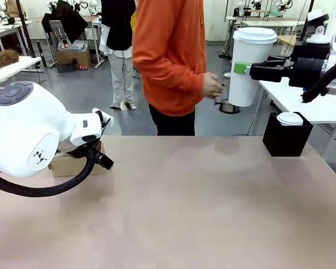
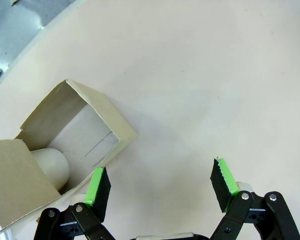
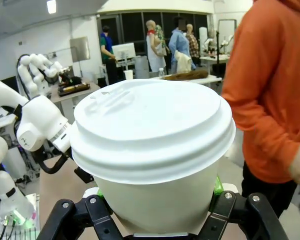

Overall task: Pour a drink into a cup and package it in a carrier.
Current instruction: When a person places the Paper Cup Lid on the 600 ml Paper Cup , lift the 600 ml Paper Cup, then position the Cup Carrier in the center of the table.

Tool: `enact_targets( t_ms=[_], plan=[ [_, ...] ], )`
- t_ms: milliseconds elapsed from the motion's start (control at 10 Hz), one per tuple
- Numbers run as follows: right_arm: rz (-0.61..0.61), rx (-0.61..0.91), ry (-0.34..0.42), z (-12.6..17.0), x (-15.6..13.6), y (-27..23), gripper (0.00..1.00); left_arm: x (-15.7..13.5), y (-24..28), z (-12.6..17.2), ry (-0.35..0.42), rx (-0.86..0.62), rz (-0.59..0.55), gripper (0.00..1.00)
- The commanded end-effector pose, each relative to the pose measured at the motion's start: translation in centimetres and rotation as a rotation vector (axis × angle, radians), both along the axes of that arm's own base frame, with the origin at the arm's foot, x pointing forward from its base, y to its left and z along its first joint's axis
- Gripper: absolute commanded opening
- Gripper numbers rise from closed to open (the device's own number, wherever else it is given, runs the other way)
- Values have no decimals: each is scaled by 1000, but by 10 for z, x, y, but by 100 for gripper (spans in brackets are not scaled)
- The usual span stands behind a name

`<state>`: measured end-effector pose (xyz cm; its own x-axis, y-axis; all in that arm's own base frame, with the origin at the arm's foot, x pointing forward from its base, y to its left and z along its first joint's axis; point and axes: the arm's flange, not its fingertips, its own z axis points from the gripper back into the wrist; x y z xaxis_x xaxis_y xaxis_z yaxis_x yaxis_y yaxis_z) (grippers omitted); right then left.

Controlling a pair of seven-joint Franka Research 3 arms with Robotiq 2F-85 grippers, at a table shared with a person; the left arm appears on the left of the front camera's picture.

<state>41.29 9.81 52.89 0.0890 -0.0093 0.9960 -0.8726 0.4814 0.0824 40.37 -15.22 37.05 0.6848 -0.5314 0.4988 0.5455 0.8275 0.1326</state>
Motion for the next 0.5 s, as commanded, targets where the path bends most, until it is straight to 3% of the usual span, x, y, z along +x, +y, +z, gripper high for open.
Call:
enact_targets(
  t_ms=[0,400],
  plan=[
    [-5,4,-23,9,-1,1,80,0,1,0,1,-2,1,100],
    [-5,4,-23,9,-1,1,80,0,1,0,1,-2,1,100]
  ],
)
